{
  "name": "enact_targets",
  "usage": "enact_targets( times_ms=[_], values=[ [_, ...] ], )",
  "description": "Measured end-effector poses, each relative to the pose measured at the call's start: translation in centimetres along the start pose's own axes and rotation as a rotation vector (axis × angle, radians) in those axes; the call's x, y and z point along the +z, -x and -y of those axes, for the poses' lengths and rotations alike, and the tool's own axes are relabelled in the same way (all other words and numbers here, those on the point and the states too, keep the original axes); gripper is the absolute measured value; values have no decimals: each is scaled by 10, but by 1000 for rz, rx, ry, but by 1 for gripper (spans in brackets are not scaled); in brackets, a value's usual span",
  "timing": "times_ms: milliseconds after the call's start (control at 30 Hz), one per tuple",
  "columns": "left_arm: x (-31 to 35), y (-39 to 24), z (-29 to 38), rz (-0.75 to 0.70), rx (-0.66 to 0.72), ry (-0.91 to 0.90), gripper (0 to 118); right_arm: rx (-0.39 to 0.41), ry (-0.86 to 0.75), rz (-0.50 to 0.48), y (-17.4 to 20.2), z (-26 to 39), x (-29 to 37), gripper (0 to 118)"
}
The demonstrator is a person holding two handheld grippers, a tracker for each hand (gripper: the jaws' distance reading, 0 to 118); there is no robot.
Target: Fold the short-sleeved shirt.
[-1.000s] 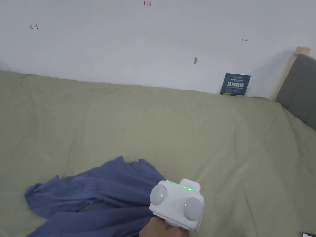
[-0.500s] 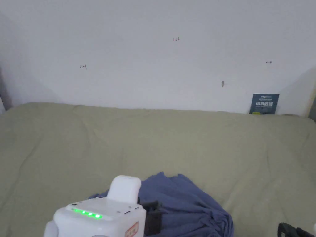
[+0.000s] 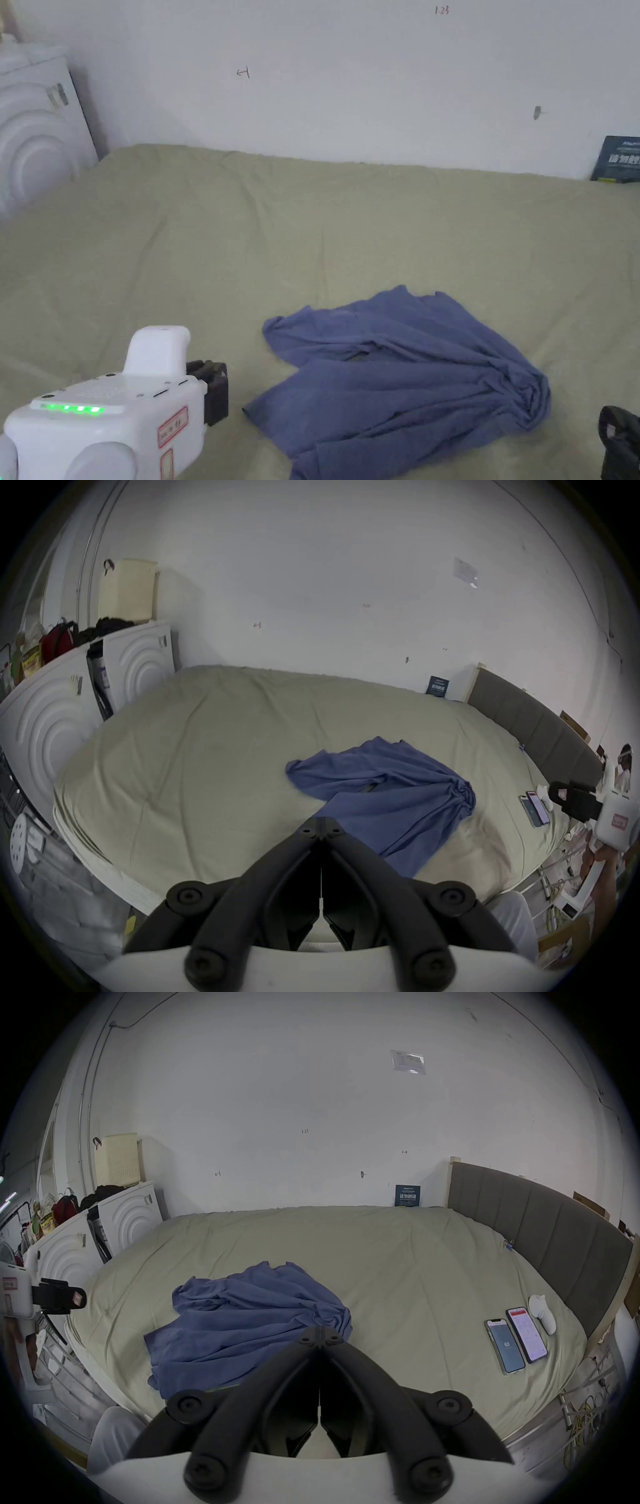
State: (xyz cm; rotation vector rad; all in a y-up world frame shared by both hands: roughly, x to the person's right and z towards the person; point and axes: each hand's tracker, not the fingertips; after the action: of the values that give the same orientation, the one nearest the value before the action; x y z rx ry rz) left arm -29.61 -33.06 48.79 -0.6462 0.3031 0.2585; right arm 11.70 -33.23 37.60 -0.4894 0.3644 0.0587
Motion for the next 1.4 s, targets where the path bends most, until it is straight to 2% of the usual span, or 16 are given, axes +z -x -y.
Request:
enact_targets(
  times_ms=[167, 200, 267, 300, 333, 567, 667, 700, 767, 800, 833, 1067, 1300, 1333, 1367, 1400],
  values=[
    [-58, 8, 4, 0, -41, 113, 0, 10, 24, -9, 6, 1, -10, 0],
    [-70, 6, 4, -1, -25, 111, 10, 9, 30, -11, 6, 2, -14, 0],
    [-98, 0, 4, -17, -23, 152, 110, 3, 41, -16, 8, 3, -20, 0],
    [-115, 3, 6, -47, -22, 204, 118, 0, 48, -17, 8, 3, -23, 0],
    [-122, 2, 3, -50, 1, 220, 113, -2, 54, -16, 8, 4, -27, 0],
    [-200, -9, 29, -112, -78, 388, 112, 12, 73, -26, 9, 3, -37, 0],
    [-200, -20, 33, -135, -158, 354, 110, 19, 87, -28, 7, 6, -40, 0],
    [-194, -21, 31, -118, -146, 356, 103, 24, 92, -27, 7, 6, -41, 0],
    [-184, -24, 26, -94, -143, 335, 55, 27, 101, -23, 4, 8, -43, 0],
    [-180, -27, 23, -69, -154, 314, 6, 23, 109, -24, 2, 8, -45, 0],
    [-173, -26, 25, -23, -120, 330, 0, 16, 114, -25, 0, 8, -46, 0],
    [-163, -13, 22, 6, -72, 330, 0, 69, 142, -9, -10, -9, -75, 0],
    [-163, -10, 21, 49, -122, 332, 0, 139, 225, -18, -21, -62, -203, 3],
    [-163, -9, 19, 50, -124, 330, 0, 139, 228, -26, -21, -72, -225, 38],
    [-164, -12, 20, 54, -132, 332, 0, 149, 243, -43, -19, -80, -245, 85],
    [-164, -11, 18, 59, -136, 331, 0, 160, 285, -51, -17, -86, -269, 118]
  ],
)
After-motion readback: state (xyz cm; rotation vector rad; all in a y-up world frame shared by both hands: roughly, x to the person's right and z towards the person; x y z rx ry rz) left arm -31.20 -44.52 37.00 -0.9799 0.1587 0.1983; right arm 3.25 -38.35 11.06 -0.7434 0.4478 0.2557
